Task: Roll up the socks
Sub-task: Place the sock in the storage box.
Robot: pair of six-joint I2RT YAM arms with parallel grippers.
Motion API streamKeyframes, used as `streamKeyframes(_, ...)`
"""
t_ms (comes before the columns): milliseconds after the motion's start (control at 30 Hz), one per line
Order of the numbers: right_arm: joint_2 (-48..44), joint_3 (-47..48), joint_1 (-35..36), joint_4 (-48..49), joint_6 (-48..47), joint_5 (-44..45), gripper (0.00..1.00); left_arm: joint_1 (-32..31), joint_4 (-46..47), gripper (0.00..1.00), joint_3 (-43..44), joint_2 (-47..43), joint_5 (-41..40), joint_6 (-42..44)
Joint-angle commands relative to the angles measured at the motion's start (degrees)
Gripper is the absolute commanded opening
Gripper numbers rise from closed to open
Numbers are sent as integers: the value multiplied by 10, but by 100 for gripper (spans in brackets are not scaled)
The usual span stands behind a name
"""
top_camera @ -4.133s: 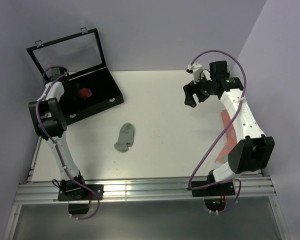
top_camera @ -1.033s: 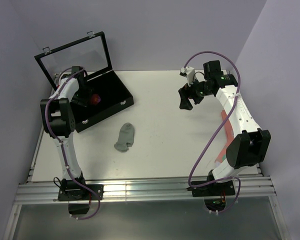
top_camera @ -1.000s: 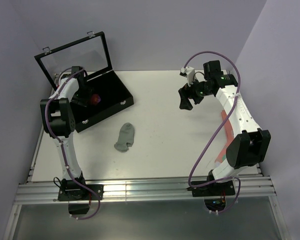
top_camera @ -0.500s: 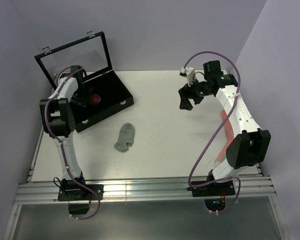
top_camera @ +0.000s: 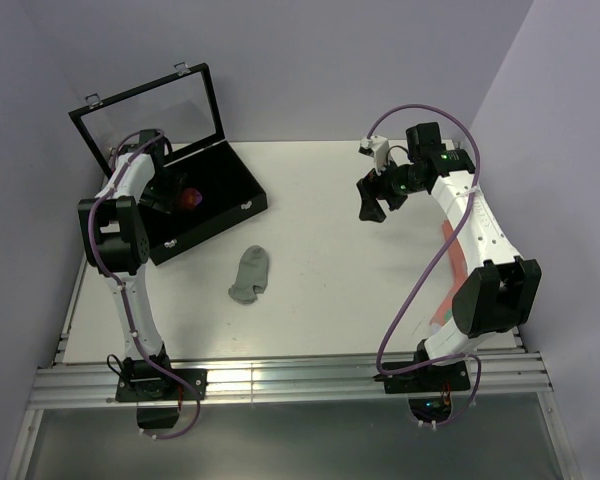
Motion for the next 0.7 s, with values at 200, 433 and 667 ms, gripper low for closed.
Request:
streamKeyframes(200,-15,-1,2,-3,-10,-9,89,-2,-26,76,52,-11,27,23)
streamKeyframes(433,-16,-2,2,-2,-11,-8,89,-2,-26,77,60,-9,31,26)
streamKeyframes(667,-16,-7,2,-1,-14,-7,89,-2,-27,76,54,-19,37,24)
